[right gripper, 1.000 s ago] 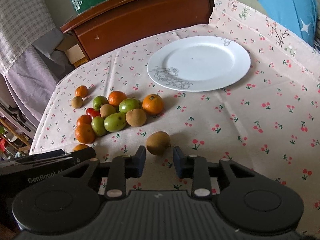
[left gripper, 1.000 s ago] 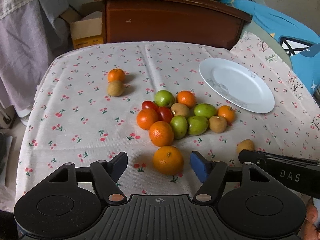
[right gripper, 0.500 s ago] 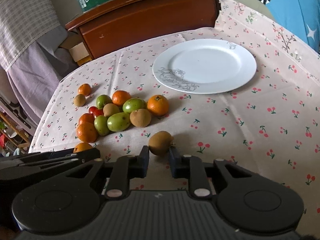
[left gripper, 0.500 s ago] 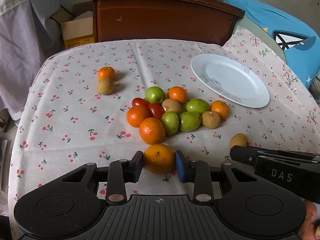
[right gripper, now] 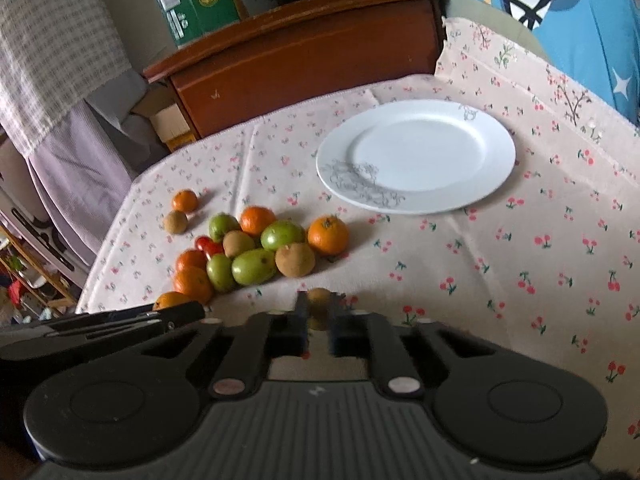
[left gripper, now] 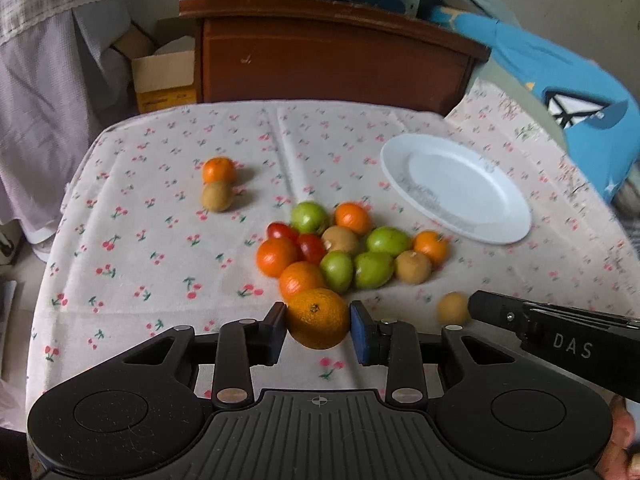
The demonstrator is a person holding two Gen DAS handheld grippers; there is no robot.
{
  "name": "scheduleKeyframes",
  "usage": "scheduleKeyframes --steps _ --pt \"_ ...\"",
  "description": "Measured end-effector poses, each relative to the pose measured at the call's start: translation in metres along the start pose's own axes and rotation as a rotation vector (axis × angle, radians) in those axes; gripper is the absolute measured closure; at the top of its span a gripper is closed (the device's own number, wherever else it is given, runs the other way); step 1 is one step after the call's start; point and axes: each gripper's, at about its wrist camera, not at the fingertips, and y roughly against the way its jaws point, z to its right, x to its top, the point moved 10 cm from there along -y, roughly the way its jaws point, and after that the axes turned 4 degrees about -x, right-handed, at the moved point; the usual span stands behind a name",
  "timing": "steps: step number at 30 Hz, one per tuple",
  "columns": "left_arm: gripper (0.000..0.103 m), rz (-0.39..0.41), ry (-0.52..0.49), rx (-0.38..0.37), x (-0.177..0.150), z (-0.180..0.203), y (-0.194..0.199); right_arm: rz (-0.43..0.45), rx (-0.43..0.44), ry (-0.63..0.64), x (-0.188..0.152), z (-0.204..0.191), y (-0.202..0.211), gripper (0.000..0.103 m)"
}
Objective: Organize fruits
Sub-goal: 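Carry the mandarin and brown fruit onto the white plate and open both grippers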
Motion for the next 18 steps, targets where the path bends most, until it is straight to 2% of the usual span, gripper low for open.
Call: scheduleKeyframes --steps 3,7,10,13,15,18 --pt "0.072 0.014 0.0 -0.015 0.006 0.005 0.004 0.018 0.008 0.001 0.007 0.001 0.007 0.098" --pt "0.072 0.006 0.006 0.015 0.005 0.002 0.002 -0.004 -0.01 -0.022 0.001 0.01 0.002 0.096" --pt "0.072 -0.01 0.033 0.028 0.001 -0.007 -0.001 -0.011 -0.009 -0.047 -0.004 0.014 0.001 0.09" --pt "0.072 -0.012 0.051 0.037 0.0 -0.013 -0.002 -0.013 0.003 -0.067 -0.004 0.014 -0.001 0.079" --pt "0.072 -0.006 0.058 0.044 0.001 -0.016 0.0 -0.015 0.035 -0.088 -0.004 0.01 -0.002 0.065" --pt "0.072 0.004 0.067 0.052 0.003 -0.02 0.002 -0.011 0.071 -0.071 -0.004 -0.001 -0.003 0.059"
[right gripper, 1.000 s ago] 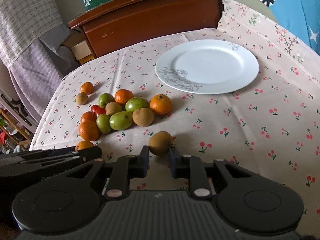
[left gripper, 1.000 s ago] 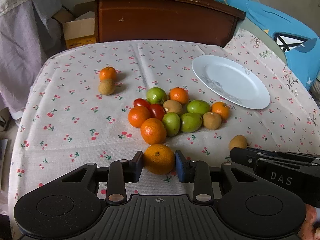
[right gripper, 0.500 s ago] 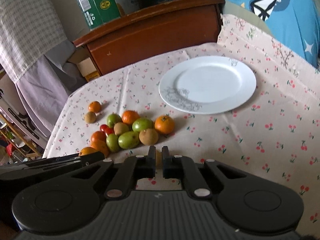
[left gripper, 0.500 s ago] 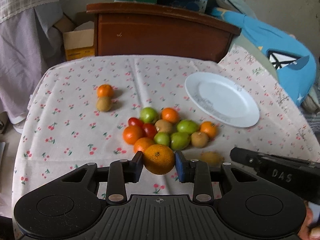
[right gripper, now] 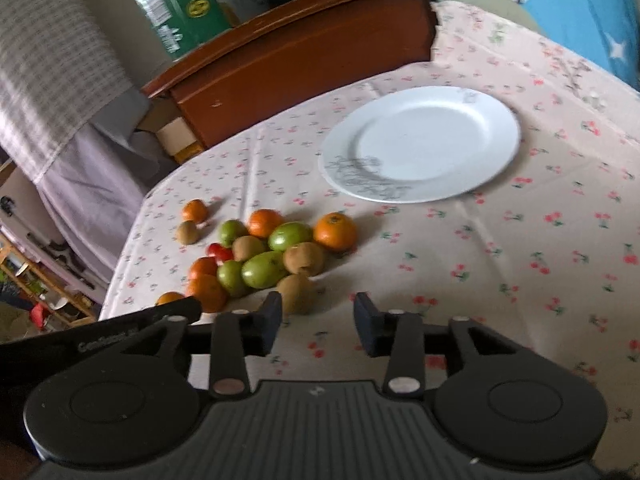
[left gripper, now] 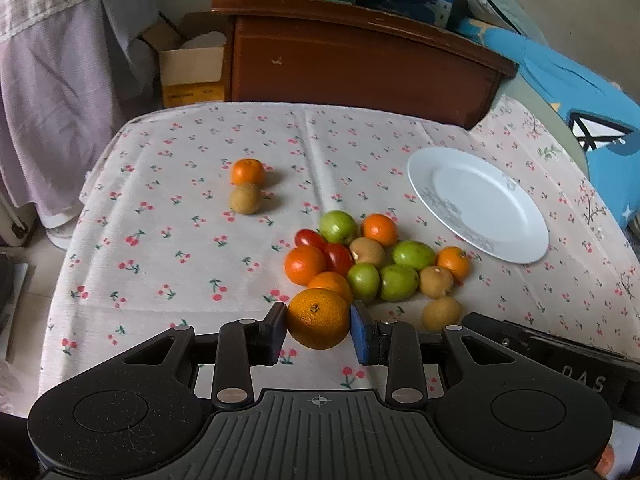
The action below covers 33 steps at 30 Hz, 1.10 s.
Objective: Organize fruits
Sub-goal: 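Carry the mandarin and brown fruit onto the white plate and open both grippers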
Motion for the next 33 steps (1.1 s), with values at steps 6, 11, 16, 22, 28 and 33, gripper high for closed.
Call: scheduleKeyframes --steps 6,11,16,22,28,33 --pt "0.072 -0.007 0.038 -0.017 0.002 -0.004 -0.001 -0.005 -0.007 0.065 0.001 -0.015 -0.017 0.057" --pt "0.072 -0.008 0.039 -0.048 0.005 0.003 -0.002 -0.031 -0.029 0.119 -0.003 -0.017 -0.032 0.076" --pt "0.072 -0.013 0.037 -0.06 0.012 0.01 -0.004 -0.056 -0.022 0.088 0.0 -0.016 -0.031 0.078" --pt "0.072 0.011 0.018 -0.121 0.032 0.025 0.001 -0.061 0.008 0.066 0.021 -0.011 -0.019 0.078" --pt "0.072 0.015 -0.022 -0.185 0.053 0.048 -0.007 -0.032 0.019 0.116 0.056 -0.001 -0.001 0.078" --pt "0.072 0.002 -0.06 -0.209 0.059 0.065 -0.028 -0.036 -0.038 0.053 0.075 0.028 -0.008 0.078"
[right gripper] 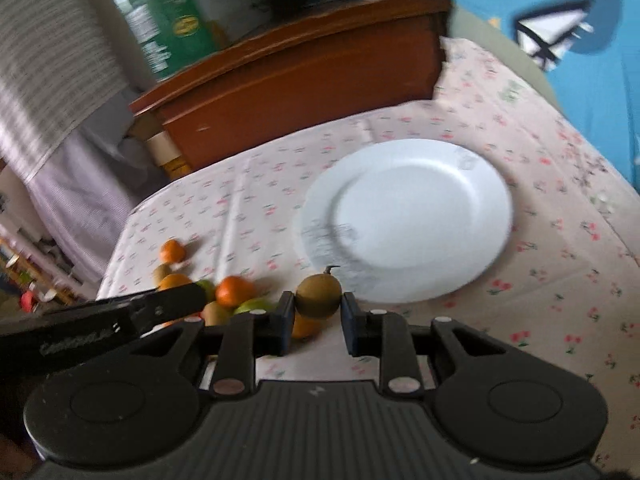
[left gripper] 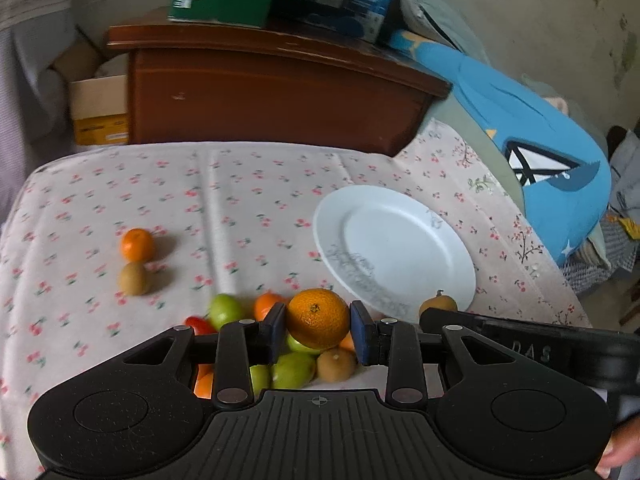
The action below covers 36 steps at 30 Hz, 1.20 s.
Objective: Organize fruits
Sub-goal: 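Carry the mandarin and brown fruit onto the white plate and open both grippers, then withdraw both grippers from the plate back toward the fruit cluster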
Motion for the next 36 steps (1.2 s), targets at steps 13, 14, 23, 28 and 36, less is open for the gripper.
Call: scheduleKeyframes --steps 13,14,23,28,36 --pt "0.072 -0.038 -0.029 -0.059 0.015 0.015 -0.06 -0.02 -0.067 -0.068 0.019 0.031 -0.034 0.078" --pt "0.072 -0.039 -0.029 -0.062 0.017 0.016 -0.064 -0.021 -0.069 -0.073 0.019 0.033 -0.036 0.078" --pt "0.072 -0.048 -0.044 -0.095 0.025 0.027 -0.09 -0.027 -0.087 -0.131 0.027 0.05 -0.051 0.077" --pt "0.063 -0.037 -0.058 -0.088 0.029 0.028 -0.097 -0.03 -0.081 -0.179 0.032 0.06 -0.054 0.075" --pt "0.048 -0.014 -0.071 0.009 0.034 0.016 -0.098 0.055 -0.228 -0.194 0.047 0.088 -0.041 0.066"
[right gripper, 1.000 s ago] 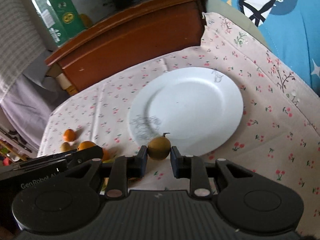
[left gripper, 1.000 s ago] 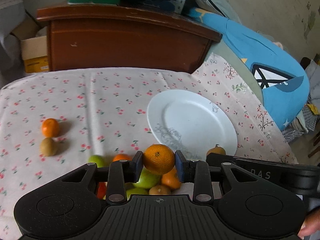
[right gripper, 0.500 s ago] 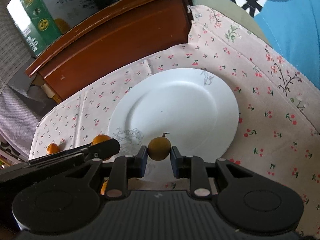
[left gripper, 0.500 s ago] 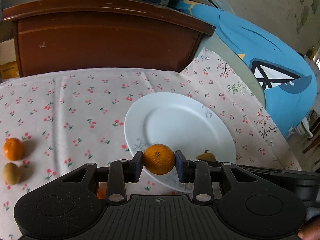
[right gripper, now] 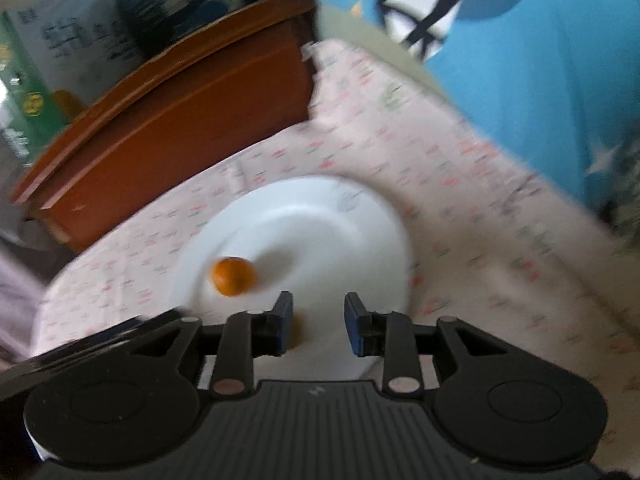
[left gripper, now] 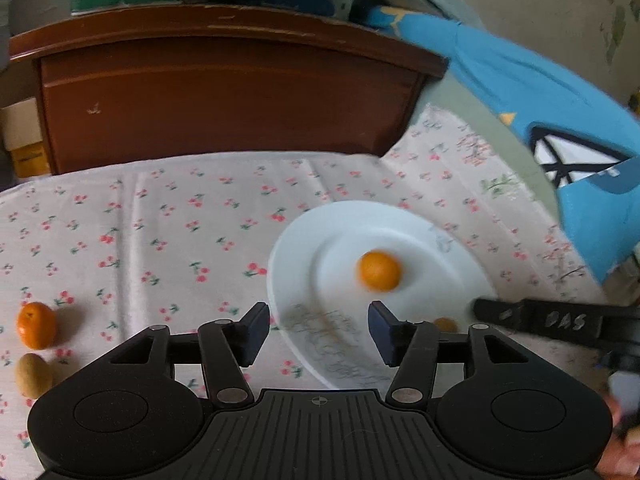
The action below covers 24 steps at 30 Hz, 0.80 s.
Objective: Organize fruits
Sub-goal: 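Withdraw both grippers from the plate back toward the fruit cluster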
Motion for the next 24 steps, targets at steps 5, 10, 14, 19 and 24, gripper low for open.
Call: scheduleKeyframes --steps 5,10,14,19,24 --pt "0.047 -0.044 -0.008 0.052 -0.01 -0.01 -0.008 0.019 -0.132 -0.031 0.002 0.027 -0.008 0.06" --pt "0.046 -0.053 0.003 0.061 -0.015 -0.016 -0.009 0.0 -0.112 -0.045 0.001 0.033 -0.021 0.055" --pt "0.043 -0.05 0.012 0.08 -0.015 -0.02 -0.007 -0.017 -0.048 -0.014 0.002 0.02 -0.027 0.054" --pt "0.041 -0.047 0.023 0.095 -0.015 -0.027 -0.004 0.003 -0.084 -0.006 0.003 0.019 -0.023 0.058" --pt "0.041 -0.038 0.036 0.113 -0.015 -0.031 -0.001 0.01 -0.126 -0.001 0.004 0.025 -0.023 0.054"
